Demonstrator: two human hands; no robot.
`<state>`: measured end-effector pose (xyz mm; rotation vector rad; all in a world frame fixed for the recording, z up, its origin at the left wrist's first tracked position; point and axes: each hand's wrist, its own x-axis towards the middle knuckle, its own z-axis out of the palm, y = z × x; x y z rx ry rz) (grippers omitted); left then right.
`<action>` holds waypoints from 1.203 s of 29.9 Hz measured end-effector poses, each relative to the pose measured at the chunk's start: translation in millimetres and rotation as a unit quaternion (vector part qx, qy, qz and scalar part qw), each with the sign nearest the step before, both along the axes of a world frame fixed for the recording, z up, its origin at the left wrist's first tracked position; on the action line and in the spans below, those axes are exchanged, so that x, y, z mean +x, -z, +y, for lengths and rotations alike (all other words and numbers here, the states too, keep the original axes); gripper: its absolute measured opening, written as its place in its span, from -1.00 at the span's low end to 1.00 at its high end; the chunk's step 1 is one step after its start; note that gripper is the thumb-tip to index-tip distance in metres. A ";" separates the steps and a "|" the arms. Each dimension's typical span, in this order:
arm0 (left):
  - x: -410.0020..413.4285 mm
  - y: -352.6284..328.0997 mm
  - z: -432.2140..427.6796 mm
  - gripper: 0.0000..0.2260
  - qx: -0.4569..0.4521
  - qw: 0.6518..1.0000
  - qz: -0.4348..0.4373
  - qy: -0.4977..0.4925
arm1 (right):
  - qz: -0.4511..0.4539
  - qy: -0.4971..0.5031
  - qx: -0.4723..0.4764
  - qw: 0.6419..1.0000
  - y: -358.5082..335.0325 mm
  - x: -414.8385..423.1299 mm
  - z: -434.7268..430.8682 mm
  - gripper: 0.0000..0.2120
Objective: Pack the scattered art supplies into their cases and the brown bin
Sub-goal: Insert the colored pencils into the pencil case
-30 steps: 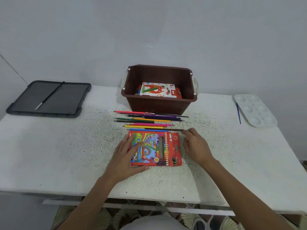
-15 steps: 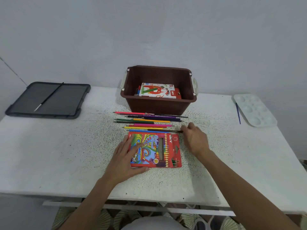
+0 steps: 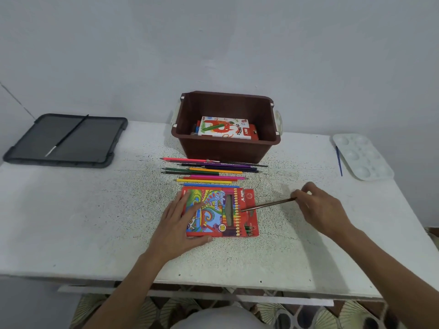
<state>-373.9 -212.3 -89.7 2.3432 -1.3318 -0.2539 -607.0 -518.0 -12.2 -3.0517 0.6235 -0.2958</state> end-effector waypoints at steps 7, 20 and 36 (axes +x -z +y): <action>0.9 2.0 -0.6 -0.13 0.001 1.000 -0.003 -0.002 | 0.008 -0.016 -0.019 1.000 -7.6 -25.4 -15.8 -0.82; 0.7 1.3 -0.7 -0.14 0.001 1.000 0.001 0.000 | -0.026 -0.103 0.074 0.992 34.9 4.1 46.4 -0.85; 2.0 4.2 -0.1 -0.15 -0.004 1.000 -0.015 0.005 | -0.080 -0.059 0.264 0.959 57.1 27.9 84.5 -0.69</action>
